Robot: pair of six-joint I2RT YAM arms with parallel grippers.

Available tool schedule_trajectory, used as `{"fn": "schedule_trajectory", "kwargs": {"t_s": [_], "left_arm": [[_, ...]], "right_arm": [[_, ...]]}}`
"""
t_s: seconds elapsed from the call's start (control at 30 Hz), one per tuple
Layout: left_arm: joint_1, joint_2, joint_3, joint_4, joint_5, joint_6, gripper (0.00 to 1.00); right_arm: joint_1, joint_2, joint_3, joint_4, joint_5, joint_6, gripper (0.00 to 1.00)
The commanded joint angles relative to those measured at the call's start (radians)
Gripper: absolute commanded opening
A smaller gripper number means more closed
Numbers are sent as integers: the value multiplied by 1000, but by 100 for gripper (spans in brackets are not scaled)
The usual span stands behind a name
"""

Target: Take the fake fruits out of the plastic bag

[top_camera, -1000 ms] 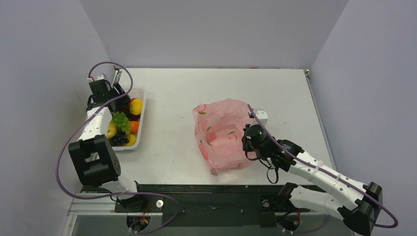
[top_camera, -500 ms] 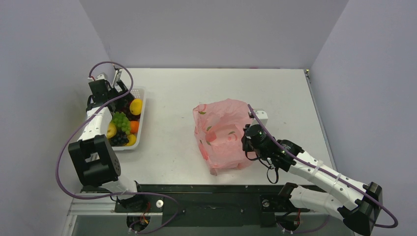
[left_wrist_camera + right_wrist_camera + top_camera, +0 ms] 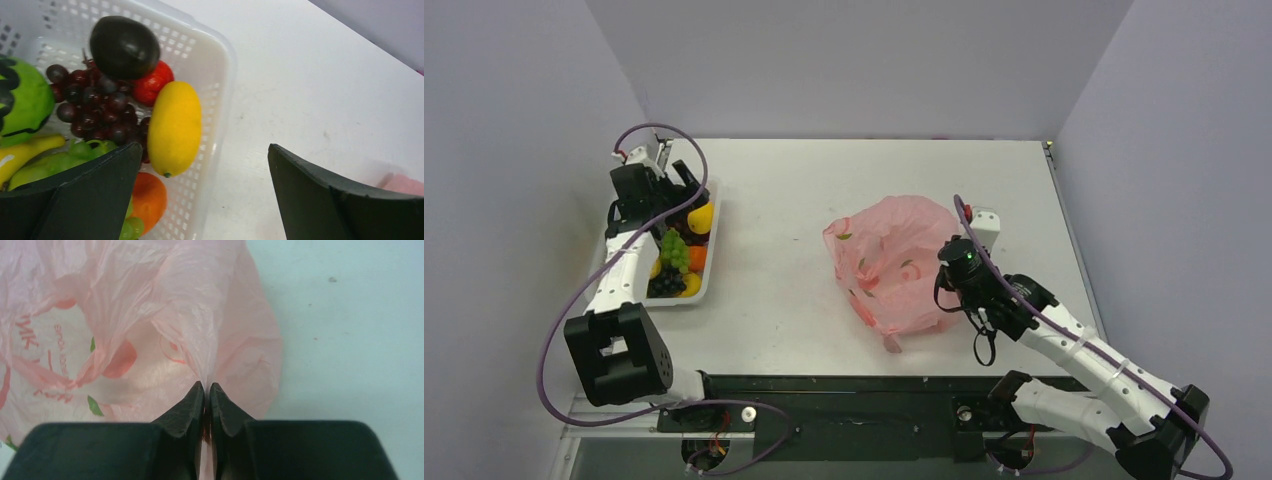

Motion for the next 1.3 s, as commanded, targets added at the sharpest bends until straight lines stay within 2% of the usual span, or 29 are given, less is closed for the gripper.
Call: {"fn": "schedule_trajectory", "kwargs": {"t_s": [0.0, 0.07, 0.1, 0.17, 0.23, 0.3, 0.5, 0.73, 0.83, 1.0, 1.27], "left_arm": [[-106, -109, -14, 69, 25, 62, 97], [-176, -146, -17, 52, 11, 84, 97], [-197, -160, -16, 37, 2, 90, 97], [-243, -206, -21, 31, 21, 71, 97], [-288, -265, -40, 38, 64, 16, 97], [-304, -332, -67, 39, 103, -45, 97], [-311, -562, -57, 4, 176, -153, 97], [-311, -748, 103, -144, 101, -148, 97], [-310, -810, 165, -150, 70, -148, 97], [-309, -863, 235, -129, 42, -138, 97], [-309, -915, 260, -133, -16, -119, 97]], "right_arm": [[-89, -62, 46, -42, 70, -15, 11], [-117, -86, 56, -42, 49, -45, 23], [-122, -94, 66, -43, 41, -55, 36], [-131, -118, 81, -43, 36, -93, 52], [-134, -145, 95, -44, 37, -111, 61], [-136, -172, 115, -44, 40, -126, 66], [-140, -224, 221, -67, 52, -190, 70], [-139, -294, 361, -73, 133, -299, 72], [-141, -345, 397, -62, 159, -363, 75], [-140, -440, 416, -30, 183, -444, 83], [-139, -591, 380, 48, 225, -458, 84]]}}
